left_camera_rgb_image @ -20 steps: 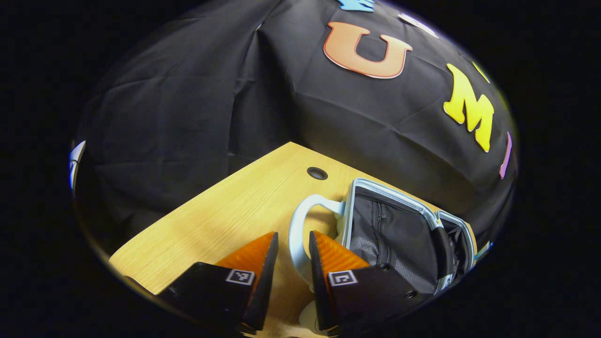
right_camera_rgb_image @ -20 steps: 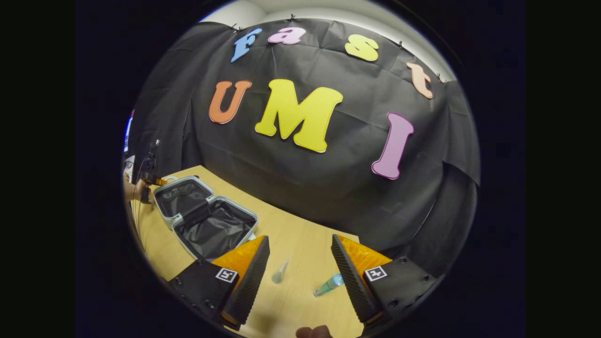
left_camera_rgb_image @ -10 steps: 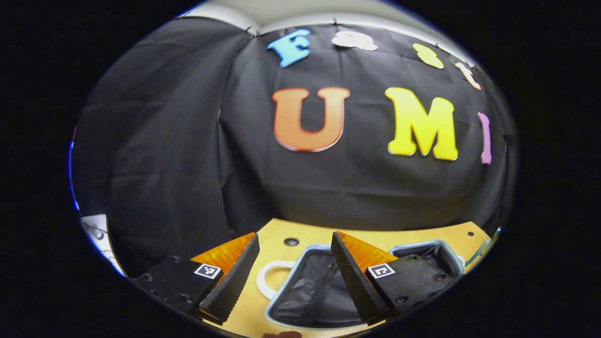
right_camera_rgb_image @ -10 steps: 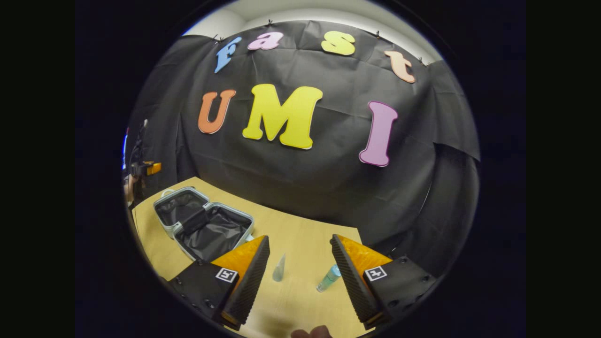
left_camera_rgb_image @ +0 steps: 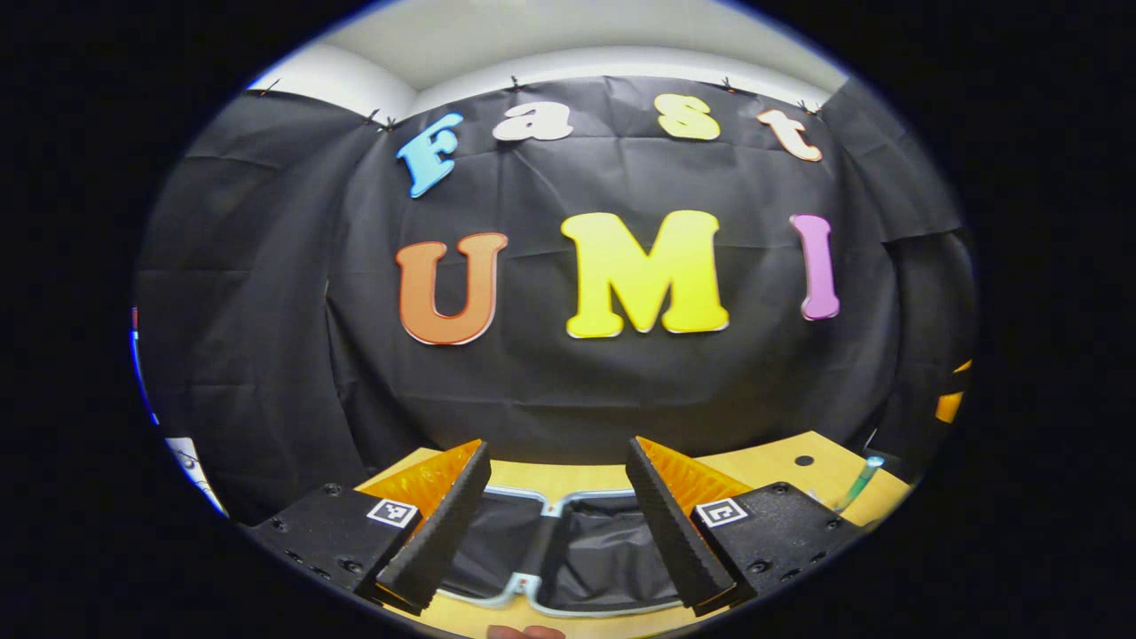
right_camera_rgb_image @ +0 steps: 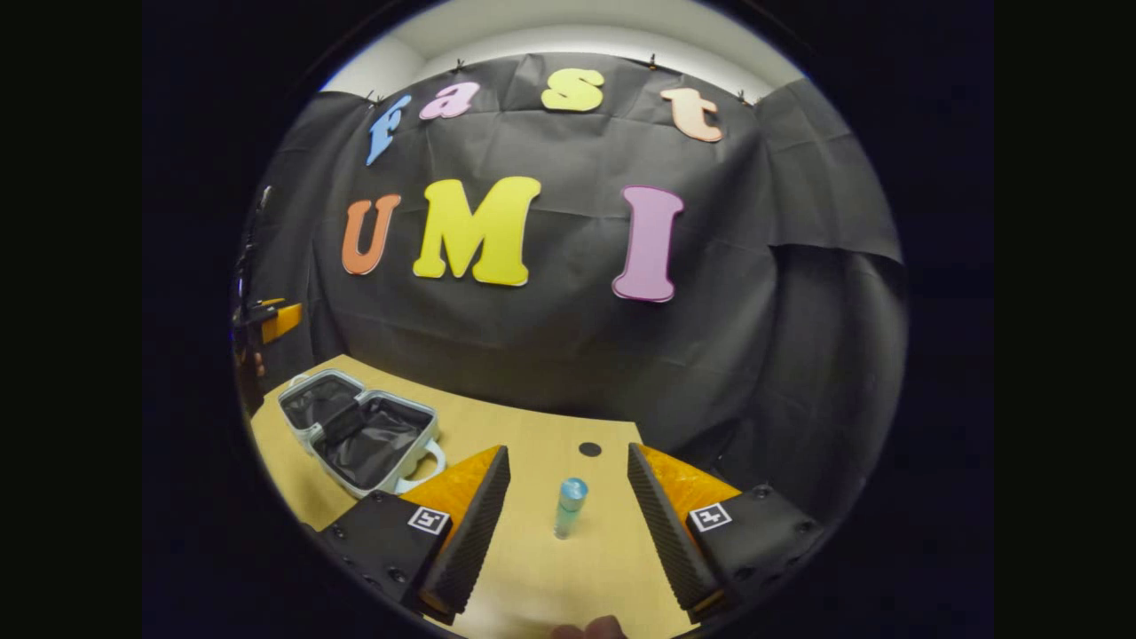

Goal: First open the suitcase, pack the skin care products into it, and then close the suitcase.

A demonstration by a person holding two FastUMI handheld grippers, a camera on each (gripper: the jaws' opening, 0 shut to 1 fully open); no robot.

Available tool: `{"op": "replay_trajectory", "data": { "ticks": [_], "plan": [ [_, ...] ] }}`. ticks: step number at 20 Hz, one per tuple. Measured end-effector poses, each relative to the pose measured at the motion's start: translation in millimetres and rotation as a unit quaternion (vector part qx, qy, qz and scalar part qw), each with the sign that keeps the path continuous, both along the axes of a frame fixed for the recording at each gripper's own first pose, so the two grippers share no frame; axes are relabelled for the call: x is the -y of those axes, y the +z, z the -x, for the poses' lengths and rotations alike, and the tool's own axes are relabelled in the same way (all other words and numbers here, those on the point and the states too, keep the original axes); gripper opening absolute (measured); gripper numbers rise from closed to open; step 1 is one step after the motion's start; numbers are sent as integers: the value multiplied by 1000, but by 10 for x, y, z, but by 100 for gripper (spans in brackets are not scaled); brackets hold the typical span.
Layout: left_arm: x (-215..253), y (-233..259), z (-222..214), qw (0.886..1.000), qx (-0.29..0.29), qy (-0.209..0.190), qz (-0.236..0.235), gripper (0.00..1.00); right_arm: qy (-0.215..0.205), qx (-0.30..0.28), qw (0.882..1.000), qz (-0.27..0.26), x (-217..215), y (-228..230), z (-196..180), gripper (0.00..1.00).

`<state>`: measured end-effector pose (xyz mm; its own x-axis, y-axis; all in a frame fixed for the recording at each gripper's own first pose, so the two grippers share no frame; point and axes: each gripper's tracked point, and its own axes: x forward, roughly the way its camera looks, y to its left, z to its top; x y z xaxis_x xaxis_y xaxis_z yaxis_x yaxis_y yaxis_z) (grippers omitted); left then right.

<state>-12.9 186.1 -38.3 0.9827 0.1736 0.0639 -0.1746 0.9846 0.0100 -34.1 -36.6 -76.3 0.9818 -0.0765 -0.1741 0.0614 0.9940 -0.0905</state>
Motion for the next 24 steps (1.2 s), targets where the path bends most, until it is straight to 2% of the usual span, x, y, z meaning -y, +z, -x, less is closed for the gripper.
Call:
{"op": "replay_trajectory", "data": {
  "ticks": [4, 5, 9, 14, 18, 24],
  "plan": [
    [1057, -223, -59, 997, -11, -70, -28, 97, -14, -17, 1000, -13, 326, -220, 95, 80],
    [1243, -318, -92, 996, -22, -88, -24, 100, -15, -22, 1000, -13, 399, -301, 121, 79],
    [1844, -681, -103, 989, -69, -129, -7, 98, -8, -43, 999, -9, 553, -569, 202, 79],
    [2487, -1232, -173, 975, -124, -183, -17, 98, 7, -65, 998, -24, 622, -876, 103, 79],
    [2594, -1614, -466, 973, -153, -174, -2, 98, 14, -98, 995, -23, 699, -1235, 43, 80],
    [2650, -2377, -898, 958, -232, -166, 29, 98, 0, -113, 993, -19, 911, -1266, 147, 78]
  ]
}}
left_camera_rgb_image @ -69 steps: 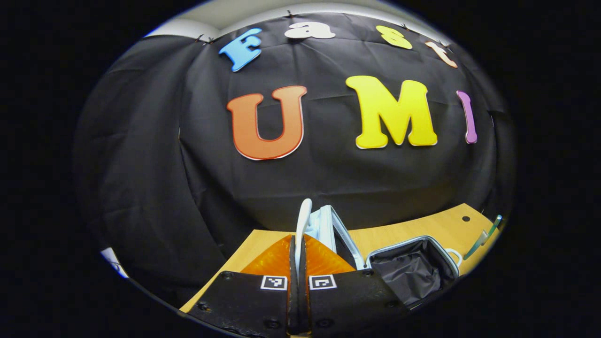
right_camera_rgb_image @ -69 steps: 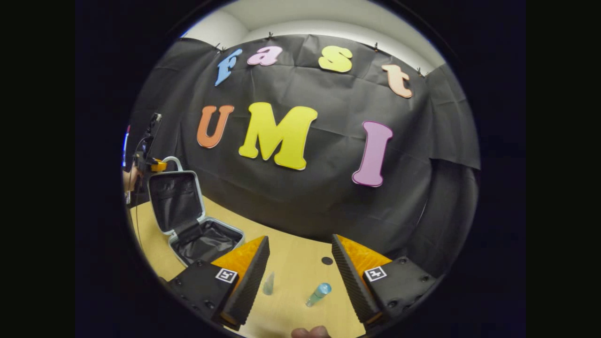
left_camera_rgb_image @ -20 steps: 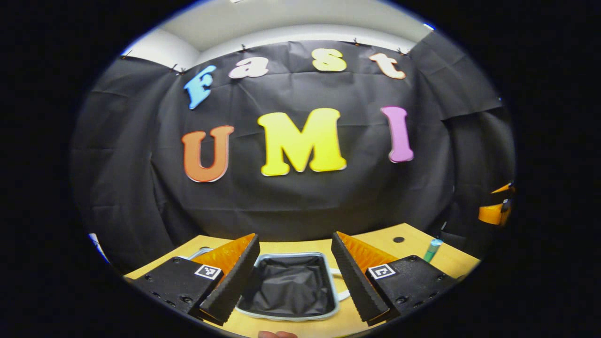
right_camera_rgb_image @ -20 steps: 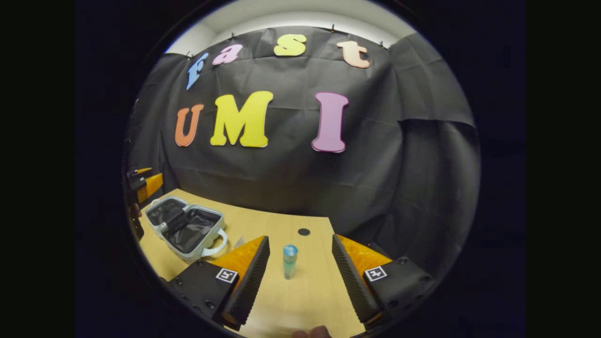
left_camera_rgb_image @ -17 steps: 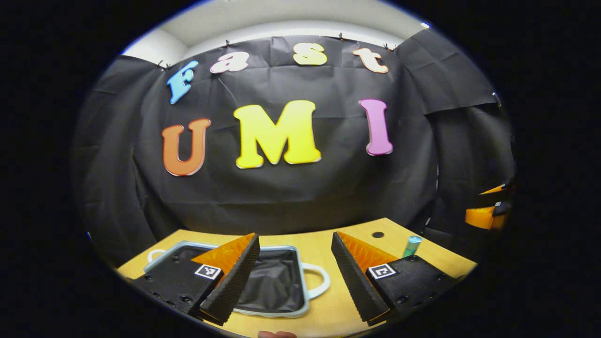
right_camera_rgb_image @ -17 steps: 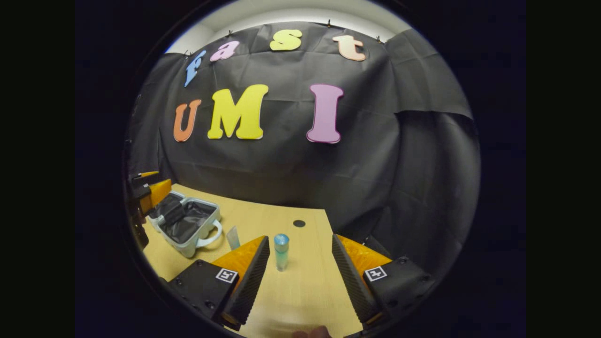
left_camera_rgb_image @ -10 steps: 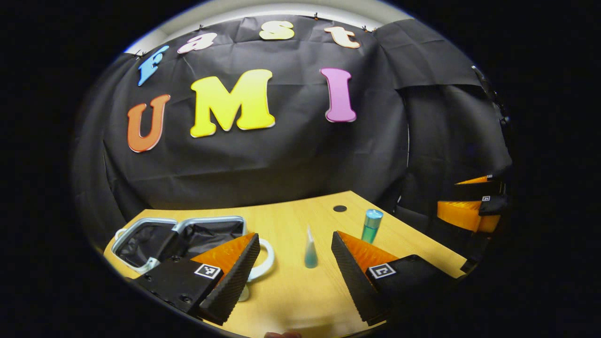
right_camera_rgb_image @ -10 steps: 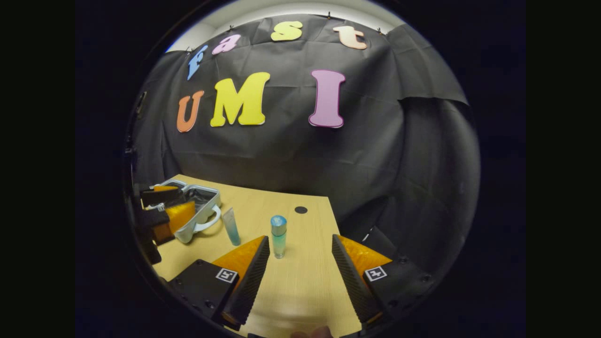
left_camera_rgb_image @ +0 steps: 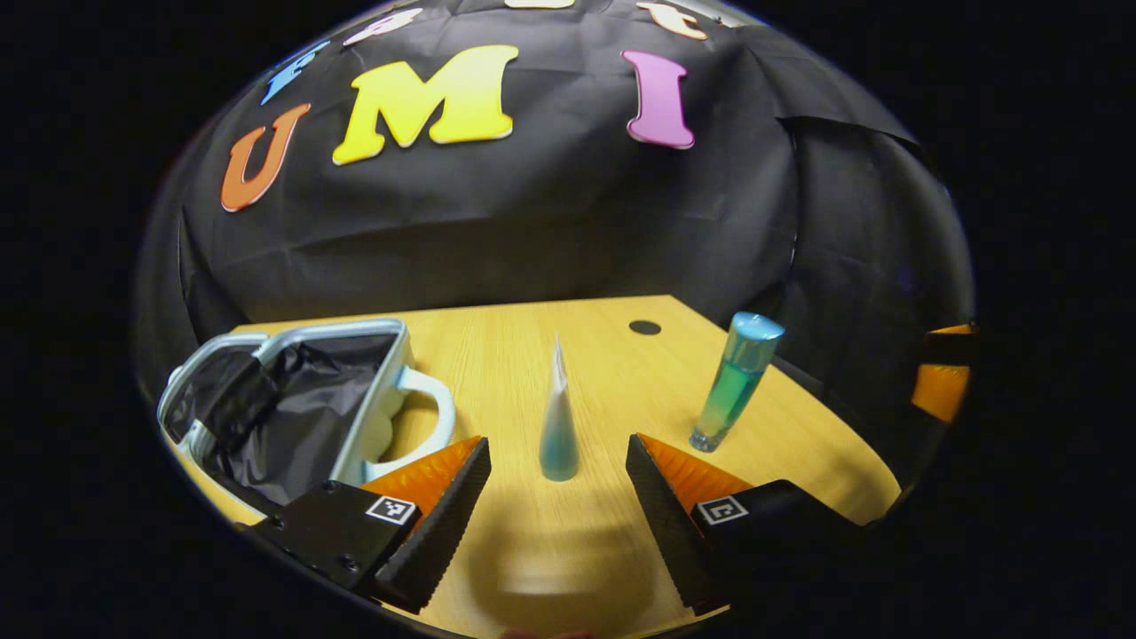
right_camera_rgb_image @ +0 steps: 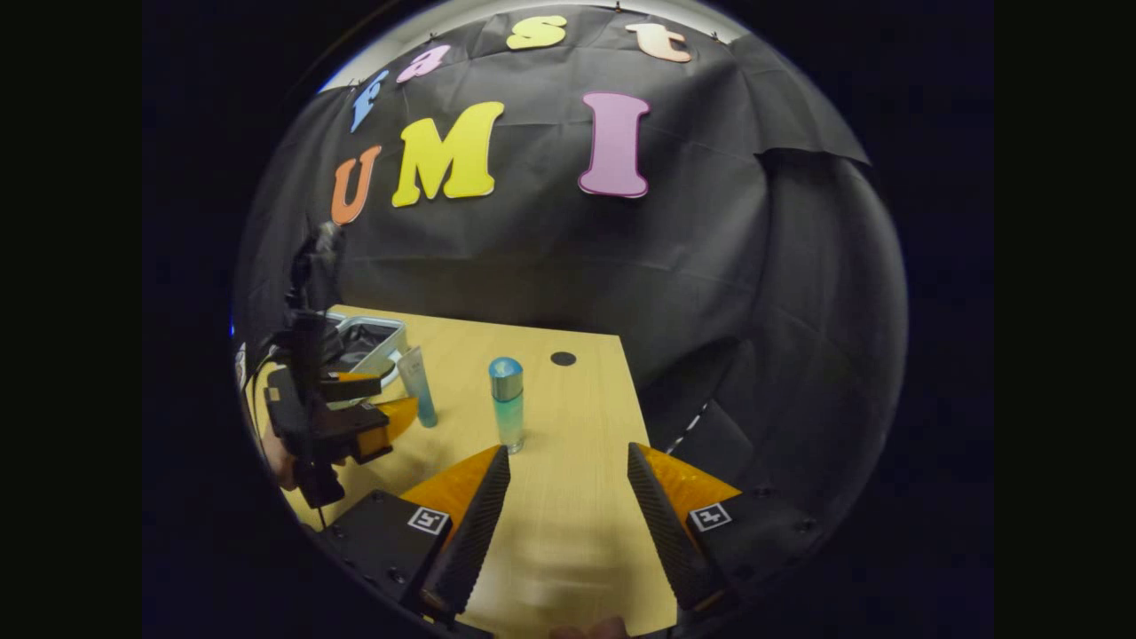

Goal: First open the suitcase, pack the skin care products into it, and then close the suitcase.

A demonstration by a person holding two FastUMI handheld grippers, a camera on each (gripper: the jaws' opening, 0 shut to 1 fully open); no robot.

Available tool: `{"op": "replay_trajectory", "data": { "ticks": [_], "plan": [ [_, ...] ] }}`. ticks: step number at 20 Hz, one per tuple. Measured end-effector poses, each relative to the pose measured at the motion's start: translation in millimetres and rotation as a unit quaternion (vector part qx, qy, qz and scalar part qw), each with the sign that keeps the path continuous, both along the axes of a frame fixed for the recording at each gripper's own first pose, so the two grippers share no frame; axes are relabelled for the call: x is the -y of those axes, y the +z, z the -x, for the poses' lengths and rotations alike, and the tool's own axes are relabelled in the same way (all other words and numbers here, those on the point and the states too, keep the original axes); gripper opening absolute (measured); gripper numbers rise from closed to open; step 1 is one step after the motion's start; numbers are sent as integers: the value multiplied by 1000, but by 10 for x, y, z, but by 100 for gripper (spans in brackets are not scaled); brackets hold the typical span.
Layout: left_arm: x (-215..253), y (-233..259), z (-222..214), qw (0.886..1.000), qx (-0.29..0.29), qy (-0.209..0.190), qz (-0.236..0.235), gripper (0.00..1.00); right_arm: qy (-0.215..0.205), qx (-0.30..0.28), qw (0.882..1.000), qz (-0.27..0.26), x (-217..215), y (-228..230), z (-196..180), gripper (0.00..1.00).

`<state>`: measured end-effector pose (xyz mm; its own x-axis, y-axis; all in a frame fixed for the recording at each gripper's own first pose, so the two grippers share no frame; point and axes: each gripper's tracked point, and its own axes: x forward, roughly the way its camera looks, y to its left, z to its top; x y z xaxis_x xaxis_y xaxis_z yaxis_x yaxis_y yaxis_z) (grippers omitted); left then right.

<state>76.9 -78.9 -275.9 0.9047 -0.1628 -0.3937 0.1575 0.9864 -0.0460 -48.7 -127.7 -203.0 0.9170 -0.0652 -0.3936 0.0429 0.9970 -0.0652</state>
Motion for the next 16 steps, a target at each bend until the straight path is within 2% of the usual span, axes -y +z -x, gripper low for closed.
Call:
{"op": "replay_trajectory", "data": {
  "ticks": [5, 7, 14, 16],
  "plan": [
    [60, -192, -211, 1000, -20, -5, 3, 96, -20, -13, 1000, 1, 147, -57, 85, 79],
    [80, -226, -268, 1000, -26, -9, 6, 89, -26, -18, 999, -1, 168, -84, 94, 79],
    [107, -315, -430, 999, -45, -15, 19, 61, -20, -23, 1000, 4, 73, -115, 10, 80],
    [106, -305, -419, 998, -49, -22, 22, 43, -13, -23, 1000, 1, -5, -145, -75, 80]
  ]
}}
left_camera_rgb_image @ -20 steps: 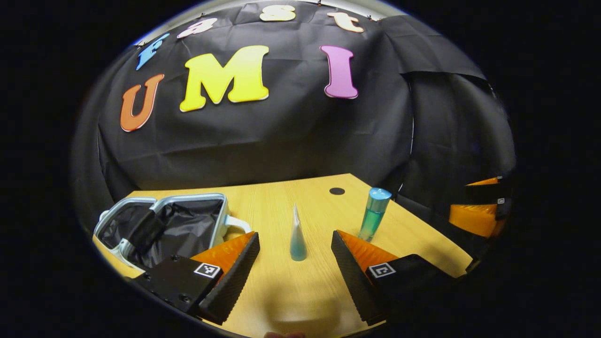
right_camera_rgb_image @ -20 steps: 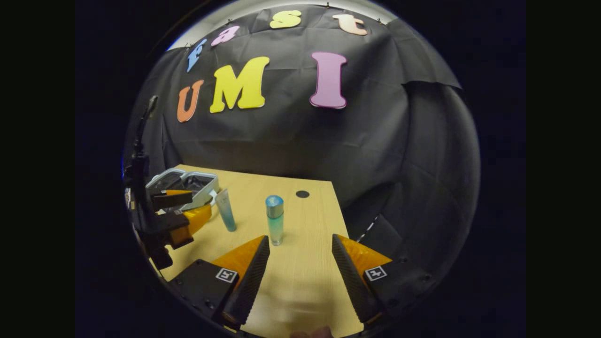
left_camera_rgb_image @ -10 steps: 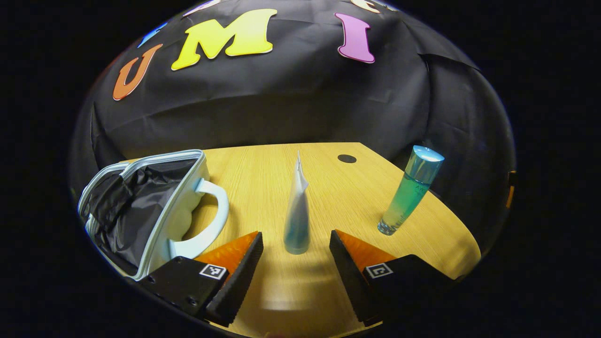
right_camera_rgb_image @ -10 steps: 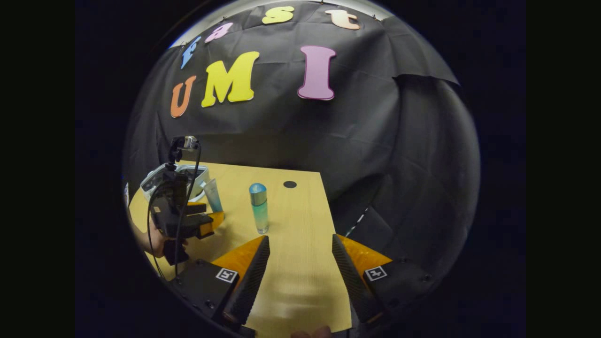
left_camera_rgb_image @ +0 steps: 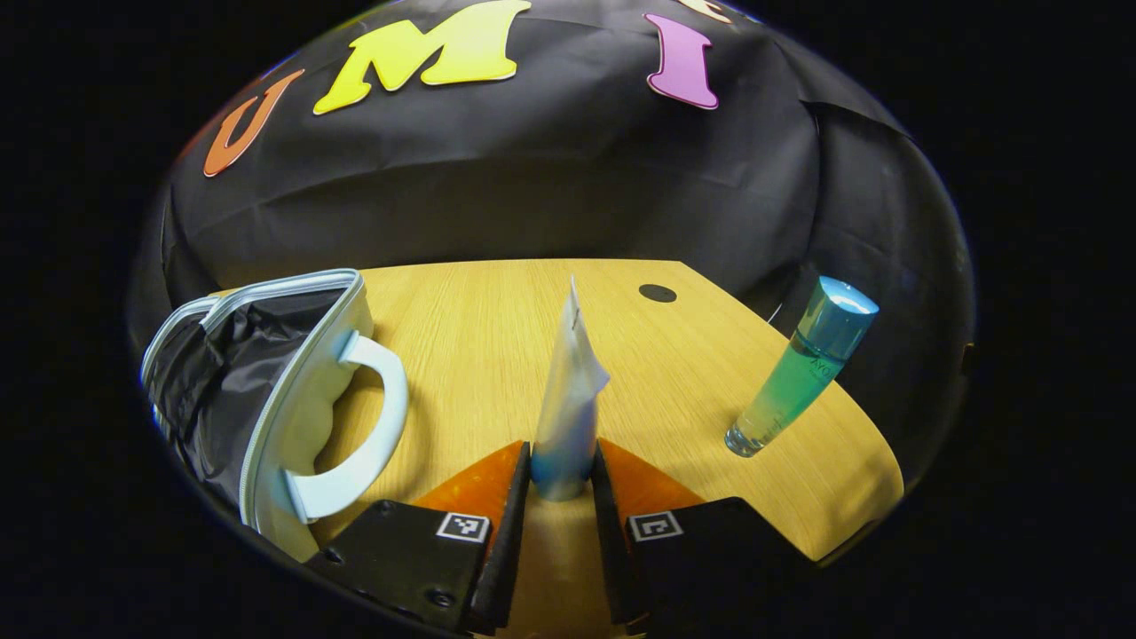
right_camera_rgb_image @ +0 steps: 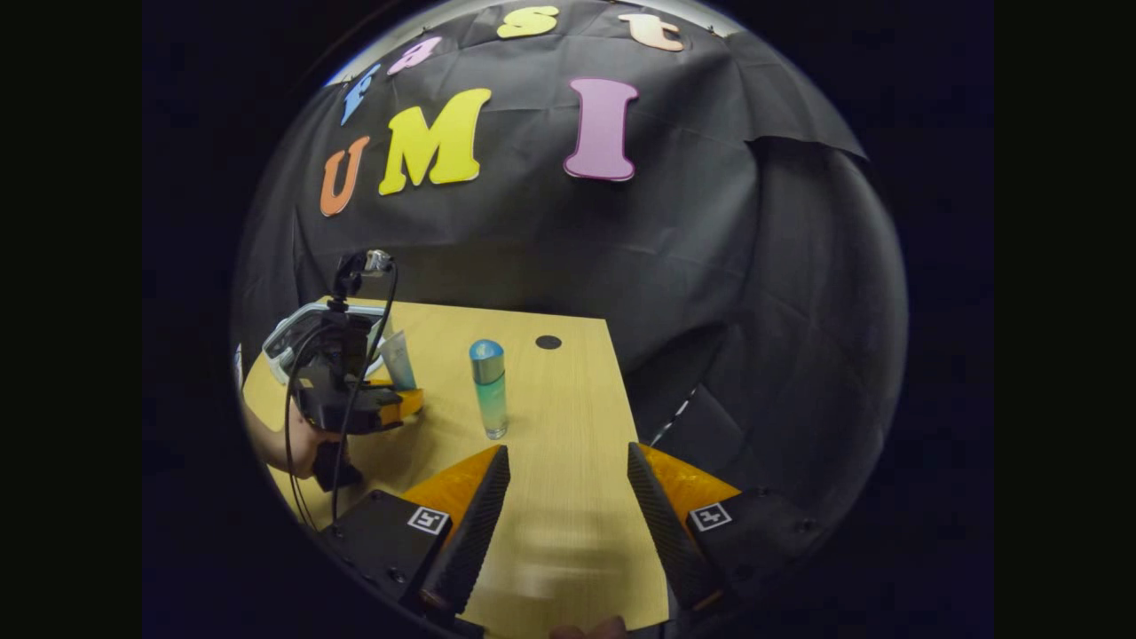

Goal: First open the suitcase, pack the skin care products into it, and then close the suitcase.

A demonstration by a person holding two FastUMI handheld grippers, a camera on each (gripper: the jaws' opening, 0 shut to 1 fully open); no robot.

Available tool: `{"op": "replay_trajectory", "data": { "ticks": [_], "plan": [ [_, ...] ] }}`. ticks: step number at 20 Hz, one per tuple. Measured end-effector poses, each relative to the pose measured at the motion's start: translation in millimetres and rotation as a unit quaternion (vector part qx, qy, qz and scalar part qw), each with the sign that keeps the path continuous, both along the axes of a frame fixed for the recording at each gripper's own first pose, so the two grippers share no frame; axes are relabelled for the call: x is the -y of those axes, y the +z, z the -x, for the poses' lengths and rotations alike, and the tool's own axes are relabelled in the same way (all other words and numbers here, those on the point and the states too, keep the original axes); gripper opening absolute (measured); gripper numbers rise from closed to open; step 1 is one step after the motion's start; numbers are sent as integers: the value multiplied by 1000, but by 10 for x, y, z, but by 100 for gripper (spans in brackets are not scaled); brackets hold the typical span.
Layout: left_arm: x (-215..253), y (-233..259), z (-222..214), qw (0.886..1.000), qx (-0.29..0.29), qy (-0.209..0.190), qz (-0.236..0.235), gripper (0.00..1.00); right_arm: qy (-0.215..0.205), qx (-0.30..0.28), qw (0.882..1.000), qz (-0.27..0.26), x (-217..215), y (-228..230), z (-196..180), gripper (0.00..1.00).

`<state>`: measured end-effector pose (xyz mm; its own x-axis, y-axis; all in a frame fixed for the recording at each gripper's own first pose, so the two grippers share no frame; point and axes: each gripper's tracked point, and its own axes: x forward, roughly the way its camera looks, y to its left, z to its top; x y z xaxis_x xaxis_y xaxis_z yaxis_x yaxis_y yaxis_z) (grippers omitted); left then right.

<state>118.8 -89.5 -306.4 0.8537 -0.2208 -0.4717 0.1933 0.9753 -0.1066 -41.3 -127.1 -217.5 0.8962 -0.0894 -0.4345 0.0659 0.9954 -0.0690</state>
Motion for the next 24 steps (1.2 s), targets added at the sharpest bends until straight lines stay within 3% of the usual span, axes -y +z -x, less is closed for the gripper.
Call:
{"op": "replay_trajectory", "data": {
  "ticks": [1, 2, 3, 10, 15, 20, 22, 24],
  "plan": [
    [-19, 7, 15, 1000, -4, 1, -1, 42, 9, -2, 1000, -4, -76, -59, -49, 79],
    [-49, 33, 74, 1000, -10, 4, 2, 48, 18, -5, 1000, -5, -150, -110, -118, 79],
    [-65, 92, 130, 1000, -8, 5, 10, 40, 28, -12, 1000, -6, -214, -194, -181, 80],
    [-299, 652, 704, 1000, 5, 0, 12, 39, 56, -22, 998, -34, -622, -505, -755, 80],
    [-712, 873, 1178, 999, -13, 36, 10, 39, 48, -38, 997, -56, -722, -779, -1124, 79],
    [-1275, 818, 1379, 996, -36, 88, 0, 39, 47, -59, 995, -60, -798, -1060, -1358, 79],
    [-1450, 818, 1385, 994, -37, 102, -4, 39, 44, -71, 995, -58, -783, -1151, -1383, 73],
    [-1670, 841, 1378, 993, -37, 114, -13, 39, 40, -72, 995, -54, -787, -1180, -1428, 59]
  ]
}}
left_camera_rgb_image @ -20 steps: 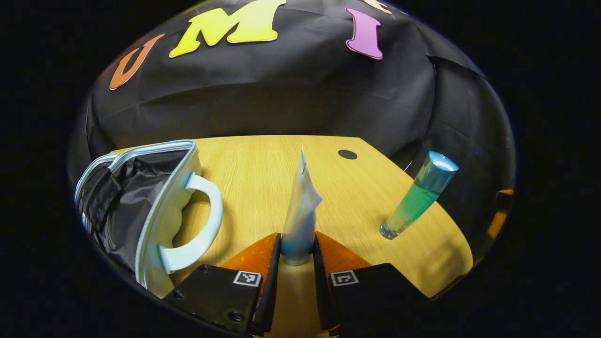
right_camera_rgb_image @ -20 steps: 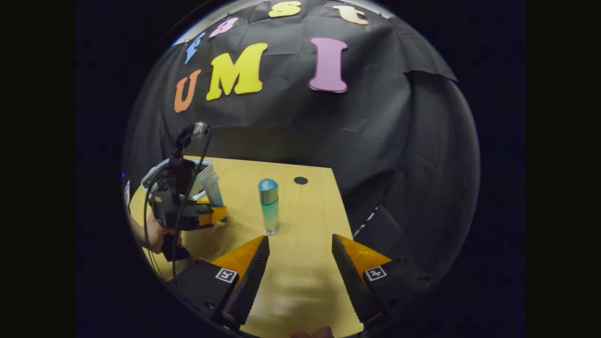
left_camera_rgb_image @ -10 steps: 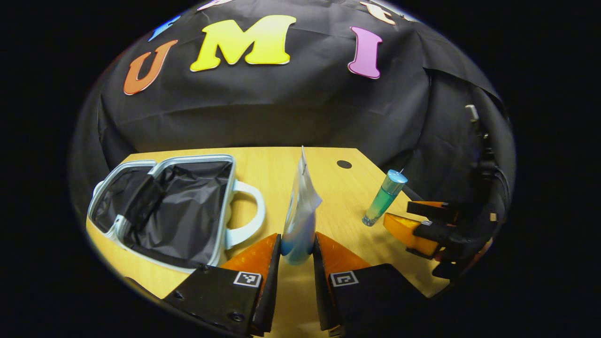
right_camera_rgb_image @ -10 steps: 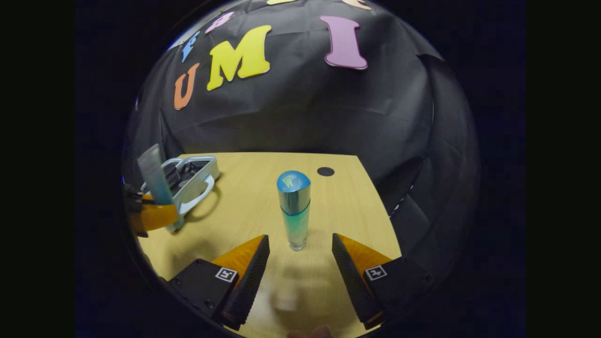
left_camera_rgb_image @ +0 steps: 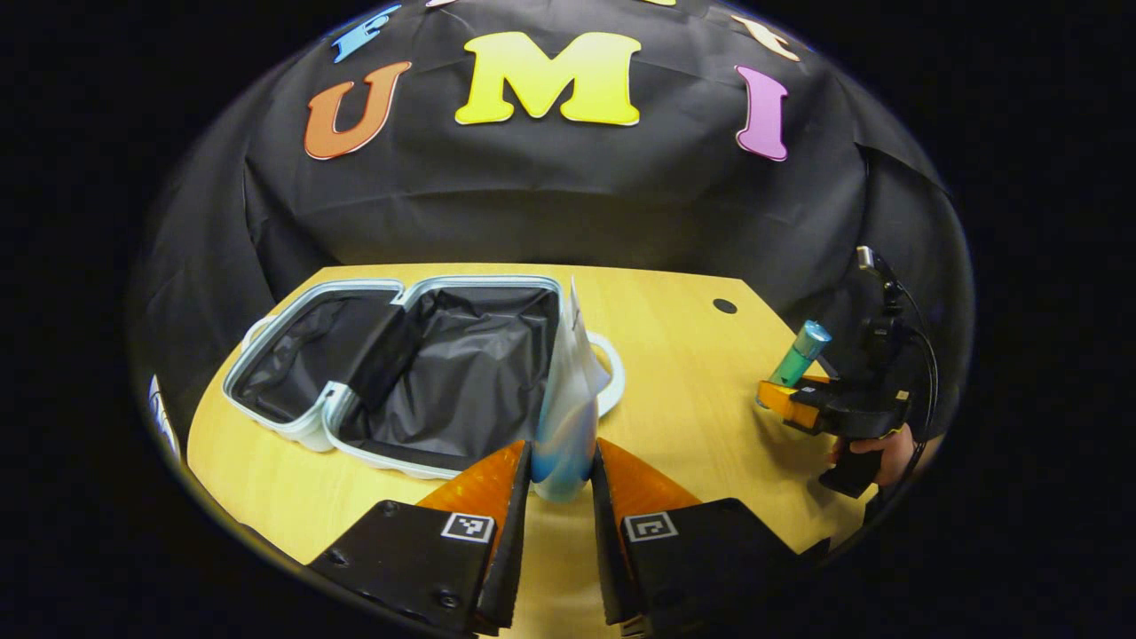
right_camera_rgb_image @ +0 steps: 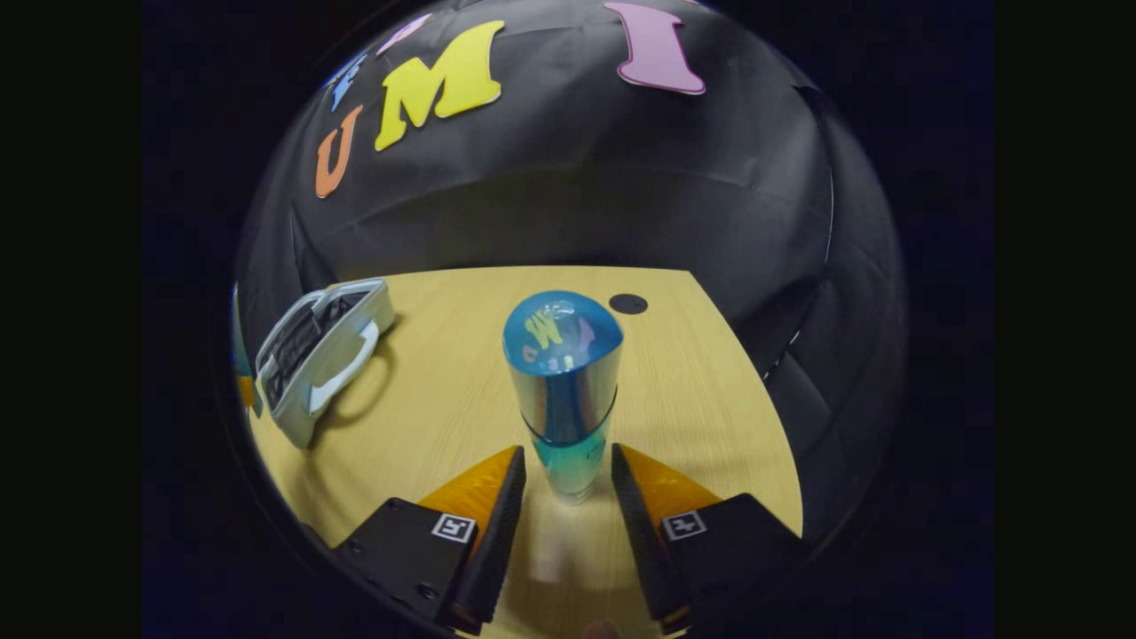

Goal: First open the suitcase, pack the skin care products into it, and then close the suitcase.

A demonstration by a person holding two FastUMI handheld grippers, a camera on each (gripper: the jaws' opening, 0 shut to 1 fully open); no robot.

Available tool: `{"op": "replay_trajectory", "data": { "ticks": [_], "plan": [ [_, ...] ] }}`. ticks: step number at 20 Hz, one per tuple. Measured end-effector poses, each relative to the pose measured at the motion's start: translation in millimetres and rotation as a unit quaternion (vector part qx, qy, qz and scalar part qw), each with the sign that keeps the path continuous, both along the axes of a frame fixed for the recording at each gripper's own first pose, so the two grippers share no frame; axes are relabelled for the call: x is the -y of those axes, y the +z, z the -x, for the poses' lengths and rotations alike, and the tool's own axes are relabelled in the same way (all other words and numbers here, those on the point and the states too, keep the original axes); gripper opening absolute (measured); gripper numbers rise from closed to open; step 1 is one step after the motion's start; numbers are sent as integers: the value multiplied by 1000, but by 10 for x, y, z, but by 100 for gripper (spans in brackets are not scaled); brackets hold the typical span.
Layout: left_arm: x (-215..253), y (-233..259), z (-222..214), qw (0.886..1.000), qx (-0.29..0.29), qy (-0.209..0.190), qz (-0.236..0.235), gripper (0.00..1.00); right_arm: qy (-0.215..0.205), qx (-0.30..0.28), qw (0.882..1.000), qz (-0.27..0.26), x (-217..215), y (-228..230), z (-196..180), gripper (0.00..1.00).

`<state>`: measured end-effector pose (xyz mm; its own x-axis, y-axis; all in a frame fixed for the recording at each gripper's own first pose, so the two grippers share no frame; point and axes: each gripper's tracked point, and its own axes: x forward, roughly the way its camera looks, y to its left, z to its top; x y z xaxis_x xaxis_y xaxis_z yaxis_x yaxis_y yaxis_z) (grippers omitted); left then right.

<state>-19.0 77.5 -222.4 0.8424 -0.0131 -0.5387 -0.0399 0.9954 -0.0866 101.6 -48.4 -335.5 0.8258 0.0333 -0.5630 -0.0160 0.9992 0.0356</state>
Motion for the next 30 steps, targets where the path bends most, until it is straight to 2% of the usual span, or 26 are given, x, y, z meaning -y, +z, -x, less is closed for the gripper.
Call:
{"op": "replay_trajectory", "data": {
  "ticks": [2, 3, 6, 8, 11, 14, 17, 18, 20, 23, 25, 27, 30],
  "plan": [
    [-164, 51, -4, 1000, -1, 10, 4, 39, -5, -1, 1000, 4, 19, 15, -51, 52],
    [-247, 85, -20, 1000, 0, 15, 6, 39, -7, -4, 1000, 4, 14, -1, -89, 39],
    [-446, 135, -68, 1000, -7, 20, 21, 39, -7, -18, 1000, -4, -13, 20, -64, 37],
    [-533, 141, -122, 999, -22, 16, 47, 39, -4, -33, 999, -23, -58, 50, -29, 34],
    [-713, 88, -262, 996, -55, -3, 63, 39, 4, -45, 998, -38, -113, 179, 74, 35],
    [-878, -94, -385, 989, -118, -40, 73, 39, 19, -51, 996, -63, -225, 459, 226, 35],
    [-943, -380, -473, 970, -202, -61, 116, 44, 56, -52, 994, -81, -396, 829, 449, 35],
    [-1000, -442, -528, 965, -224, -64, 118, 38, 70, -50, 993, -84, -446, 968, 530, 35],
    [-1055, -579, -589, 954, -264, -73, 120, 37, 86, -40, 991, -90, -492, 1245, 679, 35],
    [-1051, -775, -561, 929, -331, -88, 136, 37, 78, -45, 986, -138, -537, 1515, 899, 35],
    [-1094, -861, -609, 919, -359, -94, 135, 37, 71, -51, 984, -158, -536, 1628, 1043, 35],
    [-1105, -899, -683, 909, -378, -96, 147, 37, 75, -41, 986, -143, -495, 1748, 1176, 35],
    [-1089, -980, -683, 886, -421, -95, 170, 37, 83, -31, 988, -126, -470, 1935, 1380, 35]
  ]
}}
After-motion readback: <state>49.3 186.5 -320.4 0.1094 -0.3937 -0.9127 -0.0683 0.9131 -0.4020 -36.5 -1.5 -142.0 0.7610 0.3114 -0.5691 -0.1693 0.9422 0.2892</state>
